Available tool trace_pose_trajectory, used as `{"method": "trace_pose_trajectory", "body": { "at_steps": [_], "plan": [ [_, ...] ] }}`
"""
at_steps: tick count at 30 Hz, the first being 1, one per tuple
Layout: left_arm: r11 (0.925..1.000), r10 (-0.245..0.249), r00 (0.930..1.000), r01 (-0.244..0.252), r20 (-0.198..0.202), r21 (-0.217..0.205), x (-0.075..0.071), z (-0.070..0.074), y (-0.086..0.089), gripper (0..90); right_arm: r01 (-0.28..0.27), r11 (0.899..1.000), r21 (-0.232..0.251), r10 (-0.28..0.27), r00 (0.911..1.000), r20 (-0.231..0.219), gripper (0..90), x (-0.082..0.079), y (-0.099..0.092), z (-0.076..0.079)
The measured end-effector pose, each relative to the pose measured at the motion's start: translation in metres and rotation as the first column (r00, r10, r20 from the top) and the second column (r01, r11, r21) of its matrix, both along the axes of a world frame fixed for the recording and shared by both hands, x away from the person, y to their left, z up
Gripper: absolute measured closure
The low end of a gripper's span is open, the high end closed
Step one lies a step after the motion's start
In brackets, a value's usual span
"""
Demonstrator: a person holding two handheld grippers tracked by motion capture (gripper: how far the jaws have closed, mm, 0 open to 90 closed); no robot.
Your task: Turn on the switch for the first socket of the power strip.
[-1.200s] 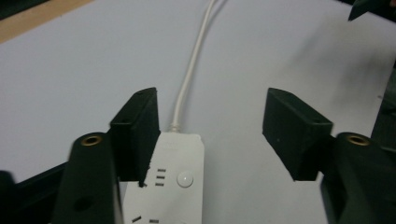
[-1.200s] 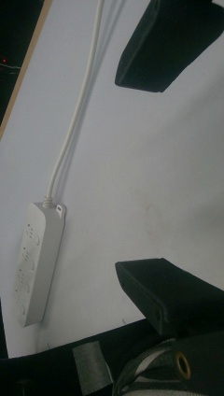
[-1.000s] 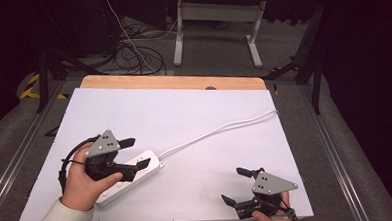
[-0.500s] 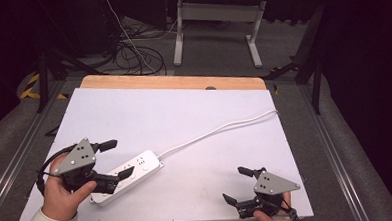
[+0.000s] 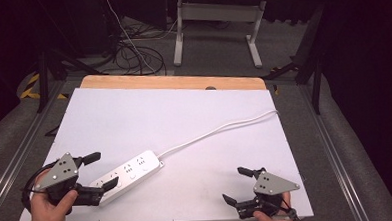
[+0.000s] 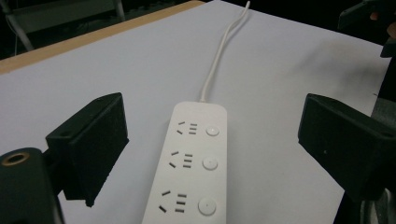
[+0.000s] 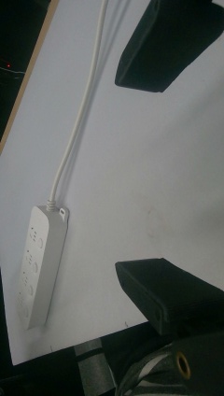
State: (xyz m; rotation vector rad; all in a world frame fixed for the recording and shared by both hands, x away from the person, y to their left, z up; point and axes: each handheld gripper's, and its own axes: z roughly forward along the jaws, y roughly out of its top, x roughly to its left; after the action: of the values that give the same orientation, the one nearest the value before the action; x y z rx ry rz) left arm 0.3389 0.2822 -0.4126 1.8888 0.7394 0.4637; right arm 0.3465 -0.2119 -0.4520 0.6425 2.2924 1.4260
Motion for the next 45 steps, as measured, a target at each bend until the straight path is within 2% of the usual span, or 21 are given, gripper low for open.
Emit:
{"method": "trace_pose_trajectory", "body": {
  "at_steps": [3,7,12,18,19,24,25,29,34,37,41,43,45],
  "plan": [
    [0.9997,-0.015,0.9998,0.015,-0.015,-0.018,-0.004,-0.007,0.005,9.1,0.001,1.0,0.001,-0.001,1.0,-0.001,10.6,0.0,0.0,0.0],
    [0.9995,-0.031,0.9995,0.031,0.012,0.009,-0.007,-0.016,0.012,9.1,0.001,1.0,0.0,-0.001,1.0,0.0,10.6,0.0,0.0,0.0],
    [0.9991,-0.034,0.9993,0.033,0.018,0.028,-0.012,-0.024,0.019,8.3,0.004,1.0,0.004,-0.004,1.0,0.002,10.5,0.0,-0.001,0.0],
    [0.9996,-0.028,0.9996,0.028,-0.005,0.008,-0.017,-0.036,0.024,8.2,0.006,1.0,0.003,-0.006,1.0,0.001,10.5,0.0,-0.001,0.0],
    [0.9997,-0.026,0.9995,0.026,-0.02,0.0,-0.018,-0.038,0.024,8.2,0.007,1.0,0.003,-0.007,1.0,0.001,10.6,0.0,-0.001,0.0],
    [0.9997,0.001,0.9992,0.0,-0.04,0.026,-0.022,-0.046,0.027,7.8,0.007,1.0,0.0,-0.007,1.0,0.001,10.6,0.0,-0.001,0.0],
    [0.9992,0.009,0.9996,-0.008,-0.026,0.04,-0.022,-0.047,0.028,7.8,0.007,1.0,0.001,-0.007,1.0,0.001,10.6,0.0,-0.001,0.0],
    [0.9989,0.007,0.9999,-0.006,-0.008,0.046,-0.025,-0.054,0.033,7.8,0.007,1.0,0.002,-0.007,1.0,0.001,10.6,0.001,-0.001,-0.001],
    [0.9998,-0.01,0.9997,0.01,-0.024,0.015,-0.026,-0.063,0.038,7.9,0.007,1.0,0.005,-0.007,1.0,0.0,10.5,0.001,-0.001,-0.001],
    [0.9997,-0.01,0.9997,0.01,-0.021,0.024,-0.028,-0.065,0.039,7.8,0.009,1.0,0.001,-0.009,1.0,-0.002,10.6,0.001,-0.002,-0.001],
    [0.9999,-0.011,0.9985,0.011,-0.054,-0.008,-0.028,-0.065,0.039,7.8,0.008,1.0,0.003,-0.008,1.0,-0.003,10.5,0.001,-0.002,-0.001],
    [1.0,-0.009,0.9993,0.009,-0.035,0.0,-0.027,-0.064,0.039,8.0,0.007,1.0,0.0,-0.007,1.0,-0.004,10.5,0.001,-0.001,-0.001],
    [0.9999,-0.009,0.9994,0.009,-0.033,-0.005,-0.027,-0.062,0.037,7.9,0.007,1.0,-0.003,-0.007,1.0,-0.002,10.5,0.001,-0.001,-0.002]
  ]
}}
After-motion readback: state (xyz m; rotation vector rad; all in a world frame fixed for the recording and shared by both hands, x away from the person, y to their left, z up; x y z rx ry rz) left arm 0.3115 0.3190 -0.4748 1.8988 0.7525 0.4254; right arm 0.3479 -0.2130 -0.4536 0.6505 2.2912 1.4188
